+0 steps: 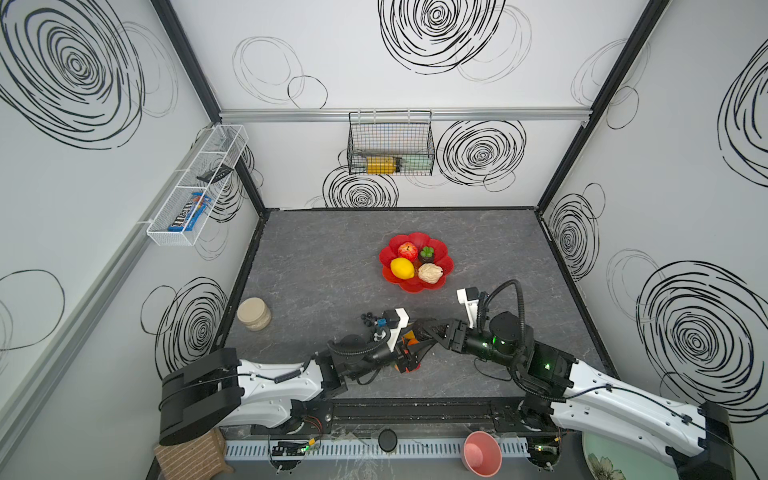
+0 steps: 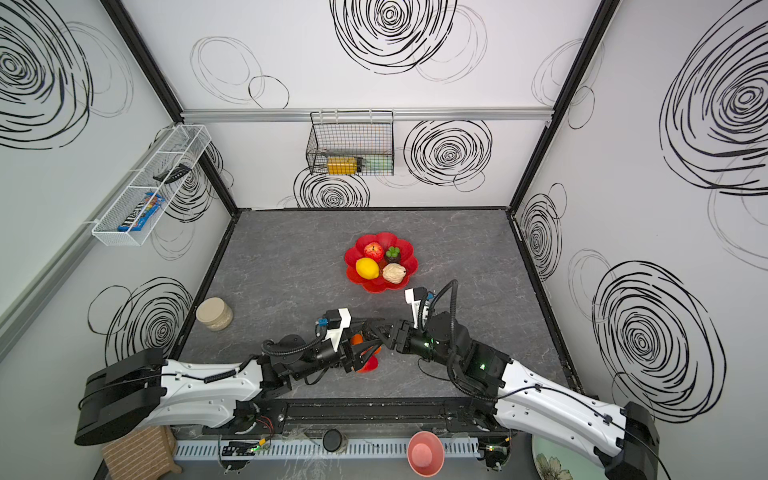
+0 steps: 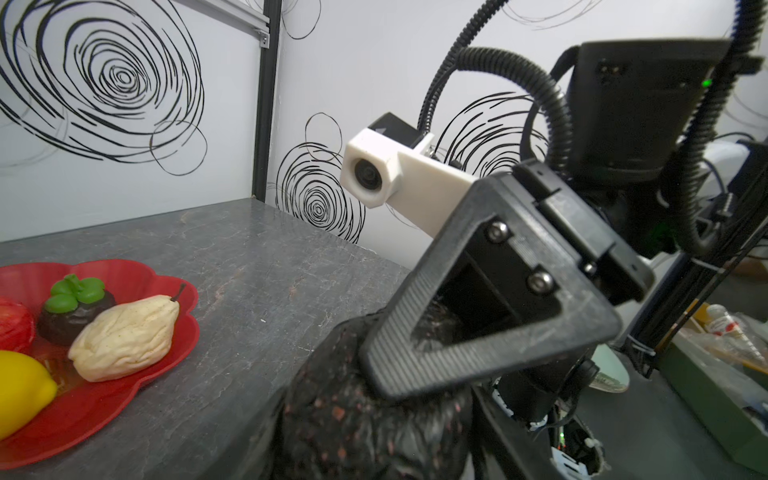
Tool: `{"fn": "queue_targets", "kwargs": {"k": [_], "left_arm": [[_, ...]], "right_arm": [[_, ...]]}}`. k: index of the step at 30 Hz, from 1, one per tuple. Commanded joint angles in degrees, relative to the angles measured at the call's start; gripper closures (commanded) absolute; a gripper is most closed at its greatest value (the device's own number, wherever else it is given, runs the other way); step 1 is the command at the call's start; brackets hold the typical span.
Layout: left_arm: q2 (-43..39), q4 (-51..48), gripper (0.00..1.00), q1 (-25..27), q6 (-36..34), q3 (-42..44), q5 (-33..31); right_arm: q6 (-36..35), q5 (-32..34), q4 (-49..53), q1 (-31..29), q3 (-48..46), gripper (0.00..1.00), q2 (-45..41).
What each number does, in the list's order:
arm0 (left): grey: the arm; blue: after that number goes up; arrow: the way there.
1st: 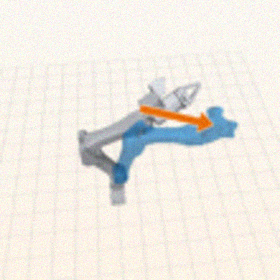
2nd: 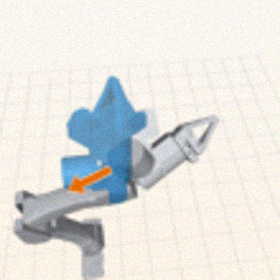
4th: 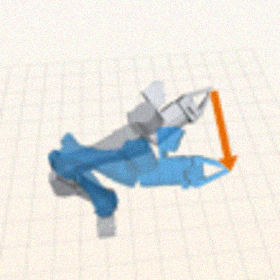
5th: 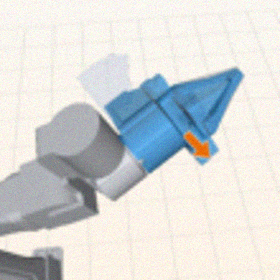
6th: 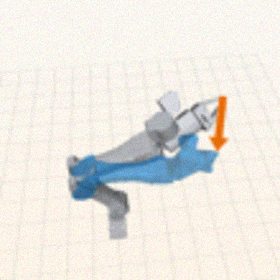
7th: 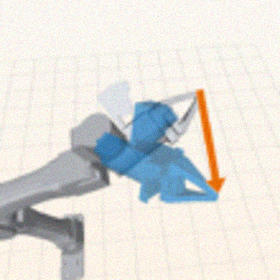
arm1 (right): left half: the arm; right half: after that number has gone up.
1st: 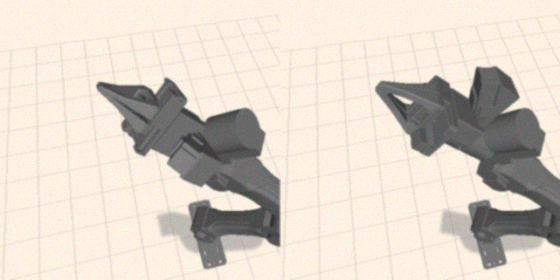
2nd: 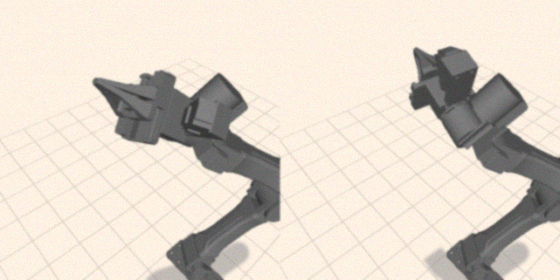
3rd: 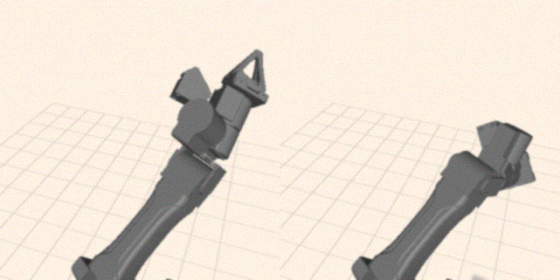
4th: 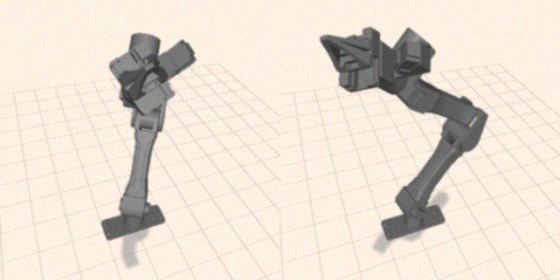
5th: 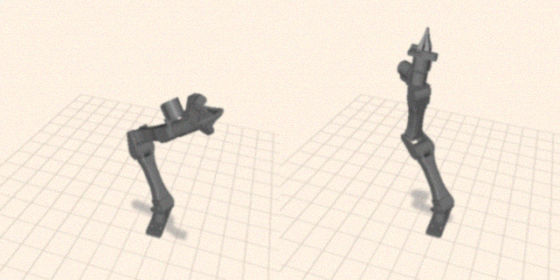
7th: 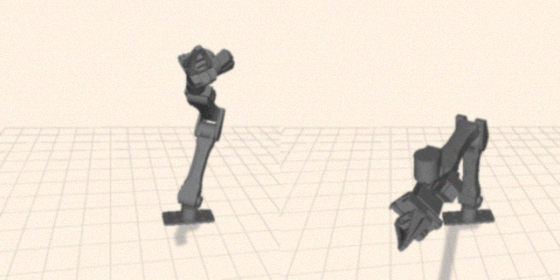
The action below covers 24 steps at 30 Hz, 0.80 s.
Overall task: Place and organize the fake fruits in the fruit bowl
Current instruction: 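Grasp the avocado with the right gripper and open the left gripper, then carry the avocado over the bowl with right gripper while left arm withdraws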
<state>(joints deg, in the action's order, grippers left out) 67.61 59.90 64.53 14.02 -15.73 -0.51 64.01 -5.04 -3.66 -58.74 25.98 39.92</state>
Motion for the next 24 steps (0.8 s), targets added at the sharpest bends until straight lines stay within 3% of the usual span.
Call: {"fn": "queue_targets", "kwargs": {"k": [1,11,16,19,24], "left_arm": [[-0.3,3.3,0.26,0.3,-1.2,-0.1,-1.0],[-9.0,-0.4,0.0,0.1,0.3,4.0,-5.6],[-22.3,-2.5,0.04,-2.5,5.2,11.0,-11.2],[-29.8,-9.3,0.04,-6.8,9.3,12.6,-12.7],[-35.4,-14.3,0.04,-14.3,16.7,16.4,-12.9]], "right_arm": [[-1.0,-0.4,-1.3,-0.7,1.3,0.49,0.5],[-8.0,6.4,4.0,-0.5,4.6,0.49,-0.2],[-15.6,12.9,8.8,1.7,7.5,0.49,0.4],[-20.2,11.9,10.4,6.0,9.7,0.49,3.1],[-26.9,8.9,10.1,13.9,12.7,0.49,9.7]]}}
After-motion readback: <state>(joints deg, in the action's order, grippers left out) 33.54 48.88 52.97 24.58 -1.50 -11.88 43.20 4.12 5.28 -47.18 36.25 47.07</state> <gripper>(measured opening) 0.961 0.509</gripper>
